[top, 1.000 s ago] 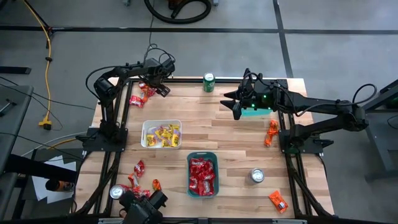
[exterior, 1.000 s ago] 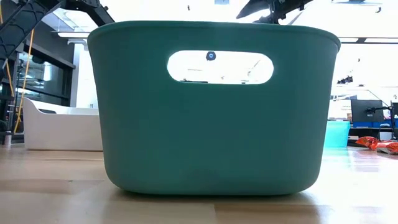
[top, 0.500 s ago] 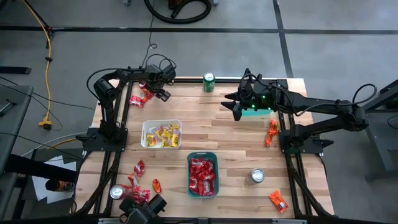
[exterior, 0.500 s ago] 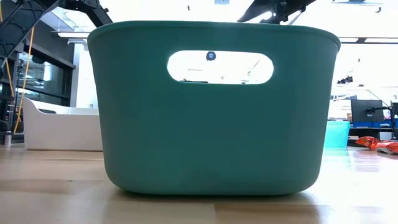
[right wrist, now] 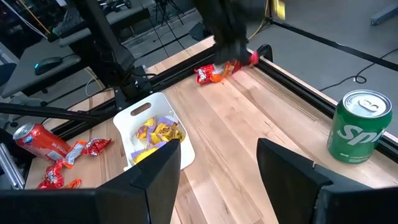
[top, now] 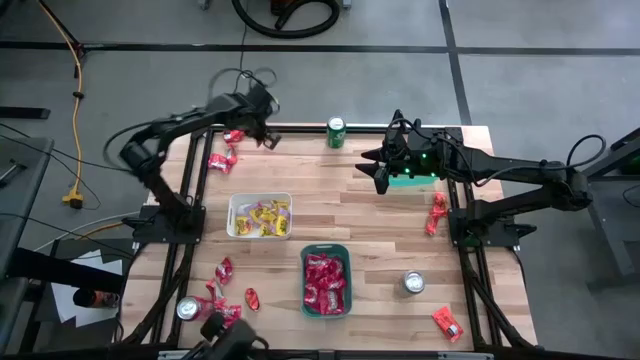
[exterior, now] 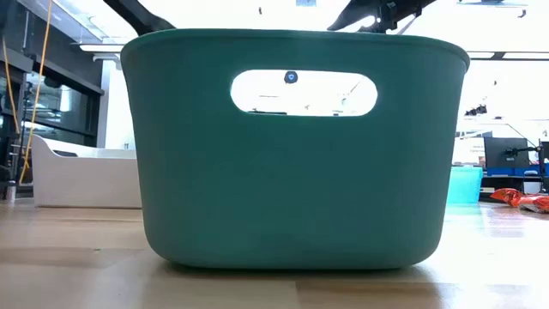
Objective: Sort candy
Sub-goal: Put the red candy pack into the green bin
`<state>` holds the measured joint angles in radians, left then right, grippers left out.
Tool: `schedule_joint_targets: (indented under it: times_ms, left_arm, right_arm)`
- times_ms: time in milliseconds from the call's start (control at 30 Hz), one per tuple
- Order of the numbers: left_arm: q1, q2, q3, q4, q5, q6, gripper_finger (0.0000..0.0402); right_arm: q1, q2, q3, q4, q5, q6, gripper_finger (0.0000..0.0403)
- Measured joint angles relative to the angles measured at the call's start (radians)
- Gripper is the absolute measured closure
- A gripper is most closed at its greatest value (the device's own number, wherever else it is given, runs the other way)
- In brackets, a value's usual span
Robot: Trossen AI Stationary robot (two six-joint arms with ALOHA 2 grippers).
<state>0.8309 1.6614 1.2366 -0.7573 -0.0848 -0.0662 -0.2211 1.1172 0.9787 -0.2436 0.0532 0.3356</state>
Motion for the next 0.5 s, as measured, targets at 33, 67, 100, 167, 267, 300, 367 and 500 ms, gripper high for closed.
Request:
schedule_joint_targets:
  times_ms: [33,67,100,167,267,300,367,500]
  left_arm:
    - [-0.006,-0.046,0.000,0.034,0.047,-0.001,0.0397]
    - [-0.016,-0.092,0.000,0.071,0.098,-0.003,0.0397]
    - [-0.031,-0.136,0.001,0.104,0.149,-0.009,0.0397]
    - [-0.073,-0.217,-0.015,0.190,0.239,-0.029,0.0399]
    - [-0.165,-0.336,-0.070,0.323,0.322,-0.077,0.0400]
    - [-0.206,-0.377,-0.097,0.381,0.329,-0.104,0.0400]
    - [-0.298,-0.449,-0.163,0.482,0.338,-0.176,0.0400]
    - [-0.516,-0.551,-0.323,0.698,0.262,-0.365,0.0401]
  right_arm:
    - [0.000,0.000,0.000,0.000,0.000,-0.001,0.0197]
    - [0.000,0.000,0.000,0.000,0.000,-0.001,0.0197]
    - [0.000,0.000,0.000,0.000,-0.001,-0.001,0.0197]
    - [0.000,0.000,0.000,-0.001,-0.024,-0.004,0.0197]
    - [0.000,-0.005,0.000,-0.020,-0.125,-0.044,0.0197]
    - [0.002,-0.008,0.000,-0.032,-0.155,-0.054,0.0197]
    - [0.008,-0.018,0.000,-0.058,-0.194,-0.072,0.0197]
    - [0.014,-0.041,0.000,-0.102,-0.226,-0.119,0.0197]
